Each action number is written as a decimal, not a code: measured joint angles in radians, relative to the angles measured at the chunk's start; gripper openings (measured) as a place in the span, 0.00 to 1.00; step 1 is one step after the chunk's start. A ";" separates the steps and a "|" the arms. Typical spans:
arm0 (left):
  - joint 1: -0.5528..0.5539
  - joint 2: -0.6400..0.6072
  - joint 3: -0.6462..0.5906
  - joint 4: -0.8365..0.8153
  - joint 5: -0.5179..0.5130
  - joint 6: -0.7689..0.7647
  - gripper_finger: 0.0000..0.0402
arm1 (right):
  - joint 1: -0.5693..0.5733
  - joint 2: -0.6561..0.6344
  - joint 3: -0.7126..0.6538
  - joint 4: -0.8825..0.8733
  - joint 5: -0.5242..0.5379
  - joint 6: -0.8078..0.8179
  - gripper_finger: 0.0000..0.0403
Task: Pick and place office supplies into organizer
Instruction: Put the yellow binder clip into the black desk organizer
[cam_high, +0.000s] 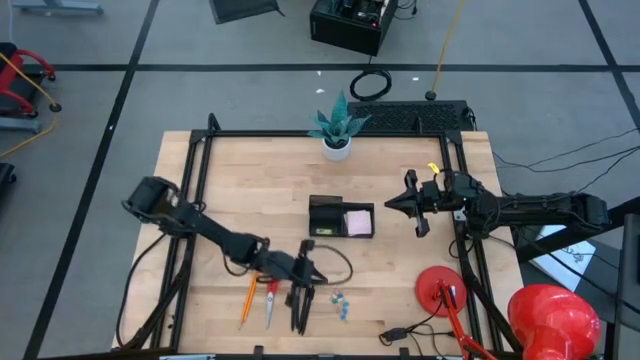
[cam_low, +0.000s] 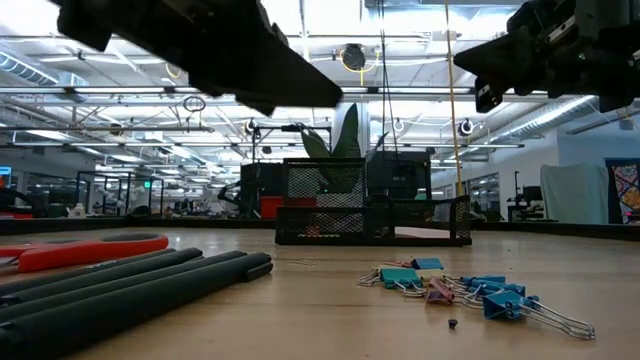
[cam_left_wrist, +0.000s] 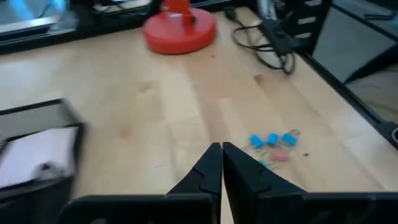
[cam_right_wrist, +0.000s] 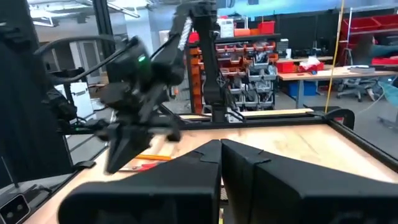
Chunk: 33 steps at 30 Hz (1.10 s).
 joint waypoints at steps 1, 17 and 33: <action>-0.012 0.028 0.006 0.020 0.000 0.000 0.07 | 0.000 0.000 0.000 -0.001 0.000 0.004 0.00; -0.026 0.286 0.468 -0.452 0.032 -0.173 0.50 | -0.008 0.000 0.000 0.030 -0.037 0.018 0.00; 0.028 0.326 0.579 -0.711 0.106 -0.099 0.47 | -0.007 0.002 0.000 0.014 -0.048 0.014 0.00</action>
